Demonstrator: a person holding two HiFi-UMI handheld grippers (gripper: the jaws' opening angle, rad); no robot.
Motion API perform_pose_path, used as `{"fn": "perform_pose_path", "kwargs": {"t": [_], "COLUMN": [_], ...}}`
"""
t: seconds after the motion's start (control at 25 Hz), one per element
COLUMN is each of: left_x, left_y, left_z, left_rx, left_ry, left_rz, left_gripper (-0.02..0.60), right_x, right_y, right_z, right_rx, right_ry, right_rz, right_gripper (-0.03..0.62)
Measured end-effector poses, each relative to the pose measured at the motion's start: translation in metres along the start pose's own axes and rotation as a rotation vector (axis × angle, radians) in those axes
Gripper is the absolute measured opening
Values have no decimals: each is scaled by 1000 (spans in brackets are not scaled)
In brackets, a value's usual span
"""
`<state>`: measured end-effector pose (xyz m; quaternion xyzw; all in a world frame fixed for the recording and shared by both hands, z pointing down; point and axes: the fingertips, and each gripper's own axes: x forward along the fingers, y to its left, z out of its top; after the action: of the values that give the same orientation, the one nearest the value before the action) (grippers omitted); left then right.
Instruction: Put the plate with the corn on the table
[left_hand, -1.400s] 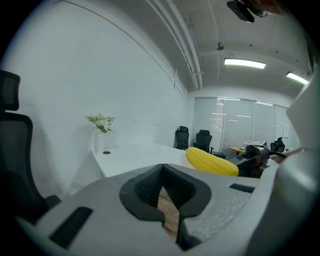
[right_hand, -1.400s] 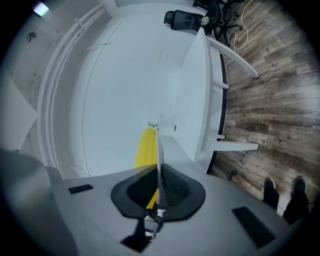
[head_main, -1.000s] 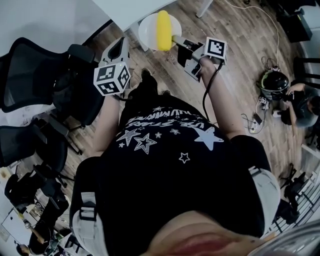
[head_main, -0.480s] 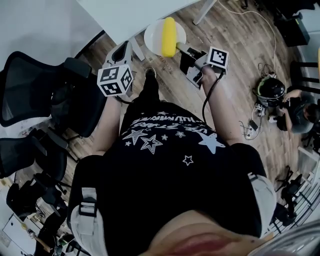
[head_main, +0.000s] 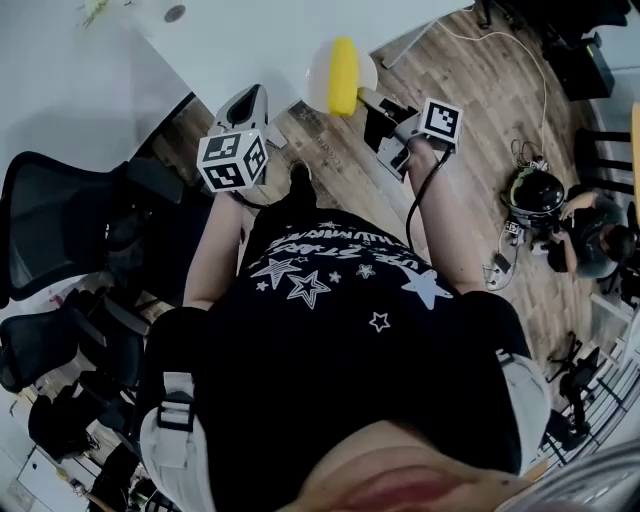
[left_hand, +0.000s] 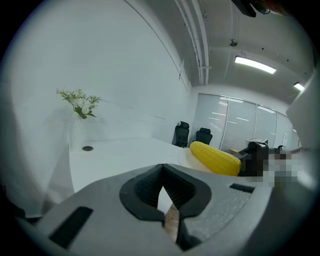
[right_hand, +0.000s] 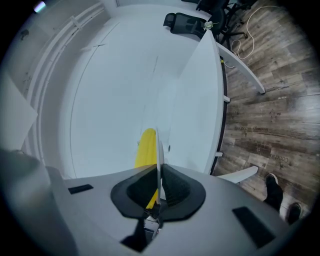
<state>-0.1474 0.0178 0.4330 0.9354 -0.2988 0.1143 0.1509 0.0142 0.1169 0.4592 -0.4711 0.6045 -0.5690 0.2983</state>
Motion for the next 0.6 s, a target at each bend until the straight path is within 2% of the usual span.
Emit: {"fn": "perform_pose_path", "kwargs": {"t": [0.28, 0.48, 0.6], "left_x": [50, 71, 81], "left_y": [42, 75, 86], "left_z": [34, 36, 37], "left_rx": [-3, -62, -67], "left_ry": [-7, 4, 13], "left_rz": [-29, -38, -48], "left_gripper": [8, 8, 8], "right_x": [54, 89, 104], "right_y": [11, 14, 11], "right_z": [47, 64, 71], "right_rx": [-3, -6, 0], "right_ry": [-30, -29, -26], "right_rz": [1, -12, -7], "right_gripper": [20, 20, 20]}}
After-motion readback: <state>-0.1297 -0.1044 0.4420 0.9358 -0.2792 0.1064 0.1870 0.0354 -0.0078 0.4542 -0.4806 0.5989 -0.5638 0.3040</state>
